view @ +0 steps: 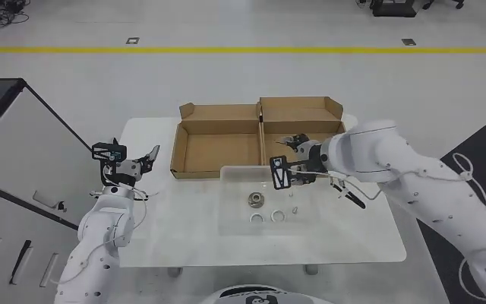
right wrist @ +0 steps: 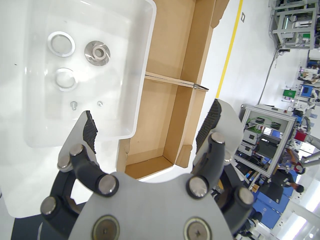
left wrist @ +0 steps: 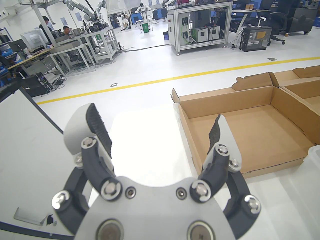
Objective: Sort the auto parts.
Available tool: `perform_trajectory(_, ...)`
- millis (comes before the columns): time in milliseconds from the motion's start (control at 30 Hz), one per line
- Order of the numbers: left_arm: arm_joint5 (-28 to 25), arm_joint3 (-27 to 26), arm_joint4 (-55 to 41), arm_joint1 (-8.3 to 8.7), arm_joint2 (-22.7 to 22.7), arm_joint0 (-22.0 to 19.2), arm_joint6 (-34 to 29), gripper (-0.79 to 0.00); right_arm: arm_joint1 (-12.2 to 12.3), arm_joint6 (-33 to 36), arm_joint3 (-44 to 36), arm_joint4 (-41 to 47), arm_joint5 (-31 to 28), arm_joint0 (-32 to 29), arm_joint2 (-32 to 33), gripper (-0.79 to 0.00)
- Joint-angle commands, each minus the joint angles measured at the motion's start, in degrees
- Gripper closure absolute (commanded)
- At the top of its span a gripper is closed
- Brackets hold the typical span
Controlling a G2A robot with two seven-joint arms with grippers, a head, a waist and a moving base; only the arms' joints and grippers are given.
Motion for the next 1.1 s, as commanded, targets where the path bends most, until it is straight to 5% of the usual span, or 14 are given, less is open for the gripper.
perform_trajectory(0,0.0,0.0,0.0,0.0,0.0,0.0,0.0,-0.785,0.5,3.69,-0.98,5.27,3.68,3.89,-5.05,-0.785)
perform_trajectory(467,0.0,0.0,0.0,0.0,0.0,0.0,0.0,-0.785,0.94,9.56,1.15,18.34,9.56,26.03,-31.13,-0.785)
perform_trajectory(1067,0.0,0.0,0.0,0.0,0.0,0.0,0.0,-0.785,-1.19,12.34,5.68,15.5,12.34,19.41,-31.13,-0.785)
